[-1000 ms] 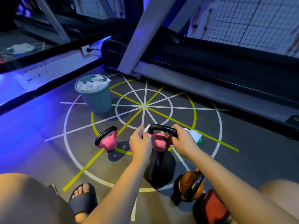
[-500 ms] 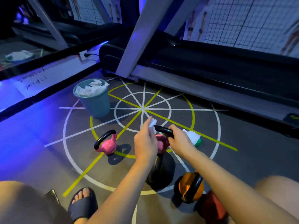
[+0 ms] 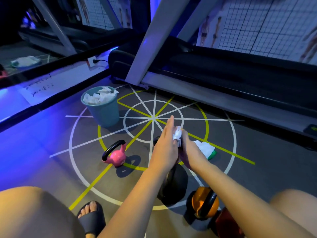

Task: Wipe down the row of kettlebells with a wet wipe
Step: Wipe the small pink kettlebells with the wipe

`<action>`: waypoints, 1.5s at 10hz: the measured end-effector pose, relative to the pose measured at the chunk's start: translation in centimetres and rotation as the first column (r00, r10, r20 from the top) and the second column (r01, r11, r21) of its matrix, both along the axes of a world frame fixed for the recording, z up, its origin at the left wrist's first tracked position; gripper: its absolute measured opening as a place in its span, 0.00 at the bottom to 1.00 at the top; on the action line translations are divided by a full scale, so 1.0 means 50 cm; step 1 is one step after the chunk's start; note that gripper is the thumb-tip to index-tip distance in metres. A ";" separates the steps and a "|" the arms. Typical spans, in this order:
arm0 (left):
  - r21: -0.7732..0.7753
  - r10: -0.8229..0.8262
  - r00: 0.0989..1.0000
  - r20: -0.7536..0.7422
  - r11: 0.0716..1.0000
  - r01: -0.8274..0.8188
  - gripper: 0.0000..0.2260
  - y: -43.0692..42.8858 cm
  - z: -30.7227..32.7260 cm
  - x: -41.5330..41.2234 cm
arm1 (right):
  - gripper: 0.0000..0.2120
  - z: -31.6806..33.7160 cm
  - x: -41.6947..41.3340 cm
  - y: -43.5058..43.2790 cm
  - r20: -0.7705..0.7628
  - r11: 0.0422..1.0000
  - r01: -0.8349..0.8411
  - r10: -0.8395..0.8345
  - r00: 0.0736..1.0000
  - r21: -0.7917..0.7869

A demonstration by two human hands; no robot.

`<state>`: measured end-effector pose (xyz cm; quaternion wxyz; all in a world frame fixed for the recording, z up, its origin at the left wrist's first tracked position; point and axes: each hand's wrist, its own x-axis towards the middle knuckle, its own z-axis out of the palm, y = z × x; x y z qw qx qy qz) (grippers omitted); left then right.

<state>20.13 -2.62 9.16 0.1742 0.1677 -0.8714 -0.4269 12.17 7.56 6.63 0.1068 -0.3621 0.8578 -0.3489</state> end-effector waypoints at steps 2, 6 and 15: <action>0.111 0.078 0.996 -0.045 0.991 -0.073 0.36 -0.031 -0.006 0.010 | 0.14 -0.005 0.010 -0.002 -0.220 0.991 -0.127 0.132 0.966 0.035; 0.046 -0.170 0.980 0.103 0.985 0.166 0.12 -0.107 -0.037 0.034 | 0.25 -0.038 -0.006 0.009 -0.065 0.999 -0.044 0.042 0.997 -0.032; -0.064 -0.095 0.948 0.304 0.991 0.120 0.17 -0.083 -0.034 0.018 | 0.18 -0.050 0.004 0.049 0.384 0.879 0.436 -0.342 0.858 -0.193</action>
